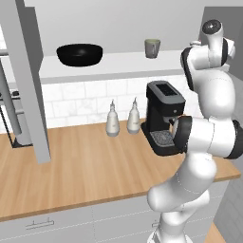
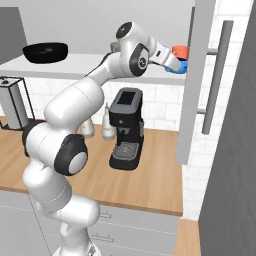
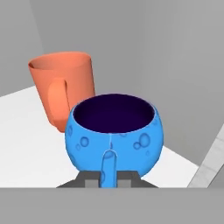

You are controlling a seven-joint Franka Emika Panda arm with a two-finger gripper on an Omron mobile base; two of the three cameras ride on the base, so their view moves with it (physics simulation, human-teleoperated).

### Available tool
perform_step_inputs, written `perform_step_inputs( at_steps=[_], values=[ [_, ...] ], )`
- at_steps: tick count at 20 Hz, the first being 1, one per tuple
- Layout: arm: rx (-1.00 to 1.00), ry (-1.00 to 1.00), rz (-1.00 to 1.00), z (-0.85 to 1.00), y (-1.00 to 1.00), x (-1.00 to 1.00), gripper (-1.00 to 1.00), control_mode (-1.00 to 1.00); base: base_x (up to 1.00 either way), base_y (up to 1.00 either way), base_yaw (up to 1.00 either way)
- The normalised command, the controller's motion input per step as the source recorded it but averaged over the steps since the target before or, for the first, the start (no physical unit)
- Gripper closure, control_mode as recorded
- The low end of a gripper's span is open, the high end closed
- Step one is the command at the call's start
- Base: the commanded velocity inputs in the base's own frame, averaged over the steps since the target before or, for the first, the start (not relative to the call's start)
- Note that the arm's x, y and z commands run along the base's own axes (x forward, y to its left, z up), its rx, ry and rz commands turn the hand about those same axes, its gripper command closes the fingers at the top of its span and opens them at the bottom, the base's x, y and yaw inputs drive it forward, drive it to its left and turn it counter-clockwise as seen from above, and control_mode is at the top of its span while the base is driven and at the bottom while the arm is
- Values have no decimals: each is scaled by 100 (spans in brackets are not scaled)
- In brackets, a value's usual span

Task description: Gather all objects into one cabinet and sort the glasses and bowls to opposite sides.

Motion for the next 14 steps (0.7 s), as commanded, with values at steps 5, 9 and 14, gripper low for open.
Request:
perform_step_inputs(
  at_steps=[5, 9, 14],
  values=[
    [0, 0, 0, -12, -1, 0, 100, -100, 0, 0, 0],
    [0, 0, 0, -6, 0, 0, 100, -100, 0, 0, 0],
    [0, 0, 0, -19, 0, -6, 100, -100, 0, 0, 0]
  ],
)
